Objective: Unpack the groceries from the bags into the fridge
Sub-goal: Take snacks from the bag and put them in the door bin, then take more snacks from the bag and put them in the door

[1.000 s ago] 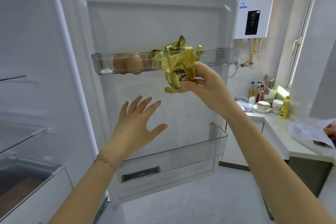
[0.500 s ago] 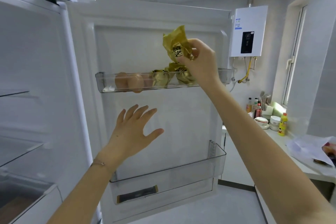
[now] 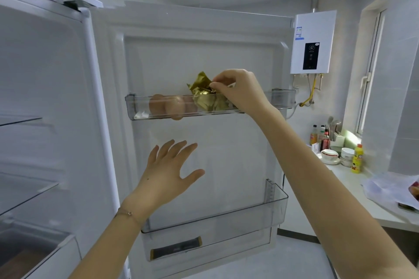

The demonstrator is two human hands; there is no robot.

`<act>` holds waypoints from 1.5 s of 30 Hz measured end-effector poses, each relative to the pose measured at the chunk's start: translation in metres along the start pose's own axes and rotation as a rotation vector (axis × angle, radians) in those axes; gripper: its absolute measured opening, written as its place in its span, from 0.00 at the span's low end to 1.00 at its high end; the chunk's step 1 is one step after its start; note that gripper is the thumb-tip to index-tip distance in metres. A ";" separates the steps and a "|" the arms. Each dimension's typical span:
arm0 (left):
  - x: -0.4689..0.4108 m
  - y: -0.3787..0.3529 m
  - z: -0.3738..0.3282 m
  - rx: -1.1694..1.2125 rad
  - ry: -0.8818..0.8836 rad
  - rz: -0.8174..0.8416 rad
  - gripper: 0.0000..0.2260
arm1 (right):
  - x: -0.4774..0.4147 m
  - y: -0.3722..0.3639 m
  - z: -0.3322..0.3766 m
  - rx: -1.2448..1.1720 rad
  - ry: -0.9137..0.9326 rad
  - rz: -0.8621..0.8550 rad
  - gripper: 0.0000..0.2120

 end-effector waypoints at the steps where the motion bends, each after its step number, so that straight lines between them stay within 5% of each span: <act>1: 0.000 -0.001 0.000 0.001 -0.004 0.001 0.48 | 0.002 0.000 0.000 0.003 -0.007 0.016 0.09; 9: -0.013 -0.021 -0.024 0.036 -0.053 0.059 0.47 | 0.045 0.013 -0.014 0.246 0.113 -0.141 0.28; 16: -0.047 -0.056 -0.099 0.104 -0.192 0.095 0.37 | 0.098 0.055 -0.076 0.493 0.030 -0.077 0.32; 27: -0.115 -0.146 -0.282 0.210 -0.447 0.046 0.34 | 0.221 0.177 -0.261 0.643 -0.394 0.071 0.30; 45: -0.213 -0.372 -0.572 0.340 -0.731 0.300 0.36 | 0.376 0.373 -0.475 0.910 -0.933 0.182 0.31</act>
Point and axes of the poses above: each hand's wrist, its own x-axis away from the middle knuckle, its own y-axis out of the back of the hand, z = x × y, the point moved 5 cm from there along -x, towards the middle knuckle, and after that the axes turned 6 degrees about x, right-handed, at the moved point
